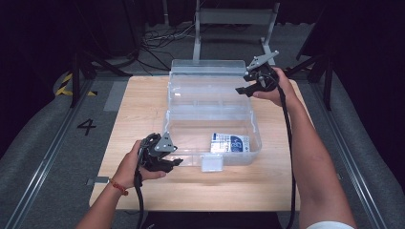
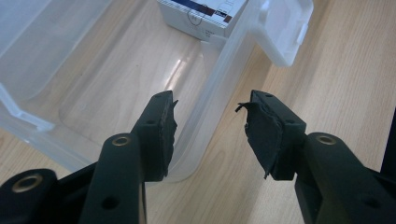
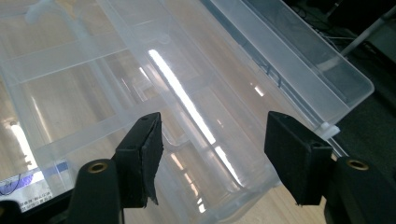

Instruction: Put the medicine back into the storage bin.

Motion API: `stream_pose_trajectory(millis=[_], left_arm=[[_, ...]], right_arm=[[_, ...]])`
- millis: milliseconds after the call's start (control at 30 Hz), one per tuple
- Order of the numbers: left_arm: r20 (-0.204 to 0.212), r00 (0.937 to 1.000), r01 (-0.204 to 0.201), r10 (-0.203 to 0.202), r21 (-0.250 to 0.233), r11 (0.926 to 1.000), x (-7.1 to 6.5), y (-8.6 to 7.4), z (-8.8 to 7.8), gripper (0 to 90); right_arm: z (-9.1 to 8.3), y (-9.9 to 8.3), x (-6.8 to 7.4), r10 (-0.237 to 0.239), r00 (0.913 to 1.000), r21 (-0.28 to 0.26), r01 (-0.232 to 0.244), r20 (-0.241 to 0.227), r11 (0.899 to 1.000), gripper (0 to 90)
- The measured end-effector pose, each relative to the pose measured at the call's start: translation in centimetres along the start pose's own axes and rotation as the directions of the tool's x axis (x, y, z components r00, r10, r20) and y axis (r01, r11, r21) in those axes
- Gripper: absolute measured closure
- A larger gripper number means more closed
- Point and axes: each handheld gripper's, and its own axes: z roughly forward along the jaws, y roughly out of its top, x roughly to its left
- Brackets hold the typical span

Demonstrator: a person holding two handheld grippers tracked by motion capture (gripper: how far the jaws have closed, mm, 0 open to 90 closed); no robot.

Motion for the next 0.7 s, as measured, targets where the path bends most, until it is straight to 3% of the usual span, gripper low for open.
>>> stream_pose_trajectory(millis=[133,233,433,600,700], left_arm=[[0.012,0.9996,-0.025,0.025,0.043,0.9988,0.3,0.4,0.4,53.6],[0.032,0.9987,-0.043,0.041,0.072,0.9965,0.7,0.9,0.7,54.1],[0.081,0.994,-0.084,0.073,0.143,0.9862,0.7,2.0,2.2,57.6],[0.11,0.991,-0.097,0.077,0.192,0.9765,1.1,2.7,3.1,67.6],[0.105,0.9918,-0.095,0.073,0.216,0.9717,1.2,3.0,3.5,71.5]], right_arm=[[1.1,0.6,0.0,-0.031,0.9995,0.035,0.03,0.01,0.999,41.4],[1.9,0.9,-0.2,-0.035,0.9994,0.069,0.035,-0.009,0.997,41.4],[3.0,1.2,-0.8,-0.053,0.9981,0.119,0.057,-0.032,0.991,39.9],[3.4,0.8,-1.3,-0.087,0.9925,0.17,0.1,-0.087,0.98,48.2],[3.3,1.0,-1.3,-0.119,0.9865,0.167,0.136,-0.113,0.977,55.9]])
